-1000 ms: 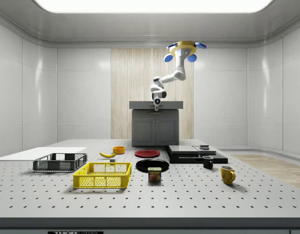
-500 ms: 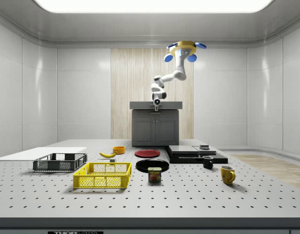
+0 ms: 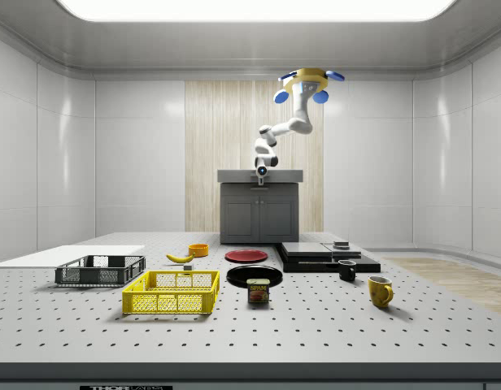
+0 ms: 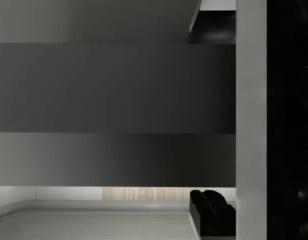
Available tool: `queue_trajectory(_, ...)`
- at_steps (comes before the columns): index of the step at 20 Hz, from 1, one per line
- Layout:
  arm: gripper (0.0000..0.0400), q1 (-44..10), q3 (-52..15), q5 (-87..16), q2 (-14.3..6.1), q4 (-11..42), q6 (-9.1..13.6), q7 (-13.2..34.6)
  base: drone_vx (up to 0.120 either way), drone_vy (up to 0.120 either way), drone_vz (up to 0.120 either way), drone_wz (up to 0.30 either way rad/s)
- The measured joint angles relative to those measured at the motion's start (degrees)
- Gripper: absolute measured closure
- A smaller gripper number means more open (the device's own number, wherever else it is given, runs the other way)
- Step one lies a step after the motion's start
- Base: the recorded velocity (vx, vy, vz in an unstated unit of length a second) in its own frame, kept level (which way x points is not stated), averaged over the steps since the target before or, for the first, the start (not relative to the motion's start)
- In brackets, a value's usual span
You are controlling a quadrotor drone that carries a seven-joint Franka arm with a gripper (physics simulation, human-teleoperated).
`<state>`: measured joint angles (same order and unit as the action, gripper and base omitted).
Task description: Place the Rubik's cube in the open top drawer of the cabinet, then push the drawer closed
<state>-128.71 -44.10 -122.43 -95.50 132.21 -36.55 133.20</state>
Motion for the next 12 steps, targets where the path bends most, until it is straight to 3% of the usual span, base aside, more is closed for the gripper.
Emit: queue_trajectory(12,0.0002,12.25,2.49,-16.93,-1.32,3.07,-1.95,-10.60,0.000,0.000,0.000,0.000)
